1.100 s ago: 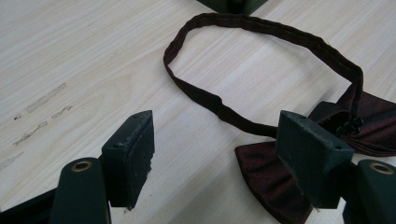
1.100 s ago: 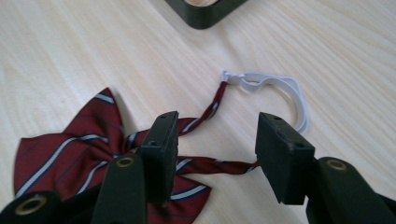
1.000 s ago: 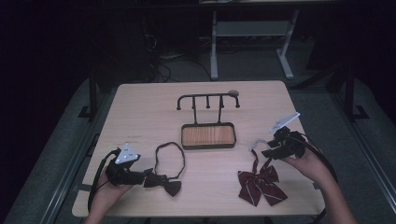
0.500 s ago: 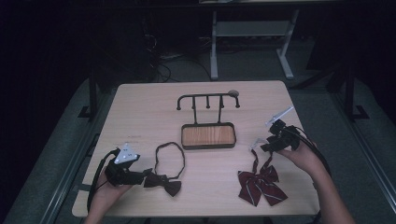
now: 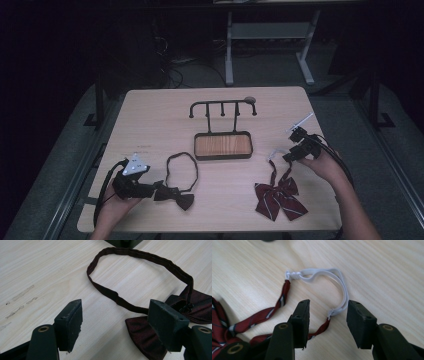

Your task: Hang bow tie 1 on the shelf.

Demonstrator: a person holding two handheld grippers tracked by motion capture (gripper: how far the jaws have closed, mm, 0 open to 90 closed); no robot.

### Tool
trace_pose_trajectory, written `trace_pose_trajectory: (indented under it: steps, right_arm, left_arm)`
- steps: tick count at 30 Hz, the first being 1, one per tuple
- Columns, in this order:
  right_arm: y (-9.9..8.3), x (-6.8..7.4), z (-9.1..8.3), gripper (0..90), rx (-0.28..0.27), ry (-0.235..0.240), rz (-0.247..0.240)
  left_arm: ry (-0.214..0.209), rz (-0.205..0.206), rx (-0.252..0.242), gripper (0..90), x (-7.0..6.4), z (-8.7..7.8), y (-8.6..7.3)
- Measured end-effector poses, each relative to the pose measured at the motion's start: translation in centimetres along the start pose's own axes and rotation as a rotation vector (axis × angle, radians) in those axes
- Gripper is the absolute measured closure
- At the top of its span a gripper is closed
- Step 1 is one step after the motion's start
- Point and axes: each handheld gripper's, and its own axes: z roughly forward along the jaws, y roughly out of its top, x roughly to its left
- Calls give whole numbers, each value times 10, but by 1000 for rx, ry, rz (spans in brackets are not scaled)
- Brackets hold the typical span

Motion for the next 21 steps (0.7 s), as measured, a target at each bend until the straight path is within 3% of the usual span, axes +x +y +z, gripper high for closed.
trace_pose_trajectory:
  steps: [16, 21]
  right_arm:
    - [1, -5, 15, 592, 84, -16, 33]
    - [1, -4, 19, 656, 94, -26, 23]
  left_arm:
    - [-2, -5, -5, 286, 0, 0, 0]
    - [-2, -1, -1, 286, 0, 0, 0]
